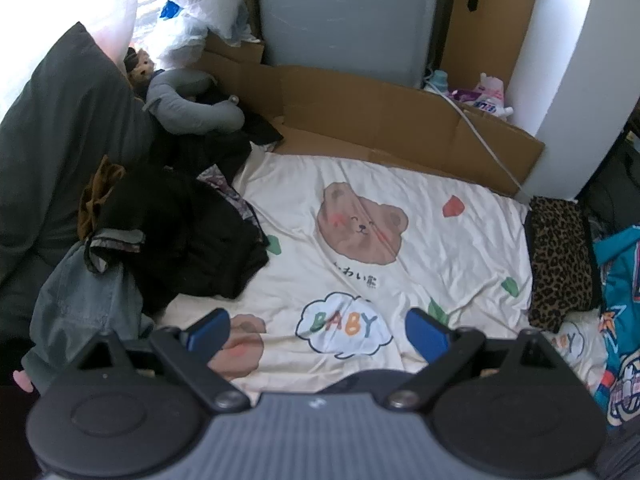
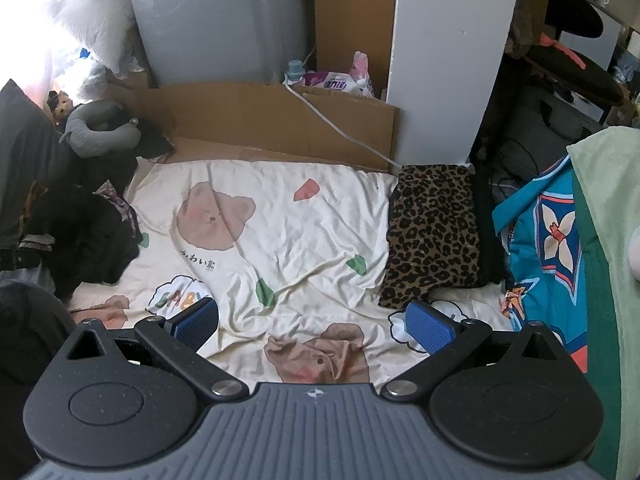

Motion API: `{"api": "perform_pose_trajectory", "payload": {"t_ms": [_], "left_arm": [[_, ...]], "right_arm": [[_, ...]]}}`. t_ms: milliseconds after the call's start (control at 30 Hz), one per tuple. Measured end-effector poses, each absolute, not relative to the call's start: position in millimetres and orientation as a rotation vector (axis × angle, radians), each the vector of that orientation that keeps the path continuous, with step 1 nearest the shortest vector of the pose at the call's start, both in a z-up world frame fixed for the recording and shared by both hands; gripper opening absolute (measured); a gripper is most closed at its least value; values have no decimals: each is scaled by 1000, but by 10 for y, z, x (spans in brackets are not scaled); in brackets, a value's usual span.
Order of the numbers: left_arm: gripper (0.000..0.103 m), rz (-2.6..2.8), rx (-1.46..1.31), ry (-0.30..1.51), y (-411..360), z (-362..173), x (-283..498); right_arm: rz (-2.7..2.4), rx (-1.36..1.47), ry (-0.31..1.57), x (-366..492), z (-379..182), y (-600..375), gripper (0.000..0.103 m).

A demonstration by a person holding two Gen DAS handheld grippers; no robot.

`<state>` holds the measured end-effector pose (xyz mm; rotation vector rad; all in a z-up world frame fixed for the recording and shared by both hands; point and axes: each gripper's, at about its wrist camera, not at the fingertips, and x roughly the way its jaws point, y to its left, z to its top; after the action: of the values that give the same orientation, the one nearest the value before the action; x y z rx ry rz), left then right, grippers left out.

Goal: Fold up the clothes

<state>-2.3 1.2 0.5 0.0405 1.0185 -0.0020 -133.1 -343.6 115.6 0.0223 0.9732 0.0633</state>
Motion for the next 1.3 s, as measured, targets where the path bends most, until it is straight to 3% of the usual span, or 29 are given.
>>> {"api": "perform_pose_trajectory", "payload": {"t_ms": [1300], "left_arm": [[96, -36, 26, 1019, 85, 175, 30]], "right_arm": [[75, -19, 948, -1221, 1245, -3159, 103]]}}
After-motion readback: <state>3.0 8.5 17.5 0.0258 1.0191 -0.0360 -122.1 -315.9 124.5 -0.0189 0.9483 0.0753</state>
